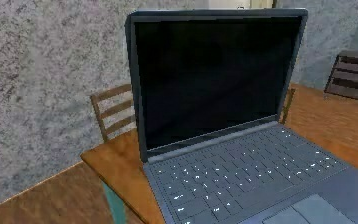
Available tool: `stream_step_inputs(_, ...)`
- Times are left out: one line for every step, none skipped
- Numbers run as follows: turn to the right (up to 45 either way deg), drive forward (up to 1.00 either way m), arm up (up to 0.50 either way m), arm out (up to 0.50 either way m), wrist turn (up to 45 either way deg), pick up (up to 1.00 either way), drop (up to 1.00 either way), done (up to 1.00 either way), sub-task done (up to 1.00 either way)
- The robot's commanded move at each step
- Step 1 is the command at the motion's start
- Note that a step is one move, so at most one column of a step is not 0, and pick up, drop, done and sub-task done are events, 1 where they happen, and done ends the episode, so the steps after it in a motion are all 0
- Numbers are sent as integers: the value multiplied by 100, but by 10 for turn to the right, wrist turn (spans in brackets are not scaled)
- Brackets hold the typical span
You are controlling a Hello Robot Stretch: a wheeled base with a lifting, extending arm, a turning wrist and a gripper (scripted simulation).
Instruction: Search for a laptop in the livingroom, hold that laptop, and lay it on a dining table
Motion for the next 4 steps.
stream_step_inputs(330,0,0,0,0,0,0,0,0)
stream_step_inputs(-450,0,0,0,0,0,0,0,0)
stream_step_inputs(-120,0,0,0,0,0,0,0,0)
stream_step_inputs(0,0,0,36,0,0,0,0,0)
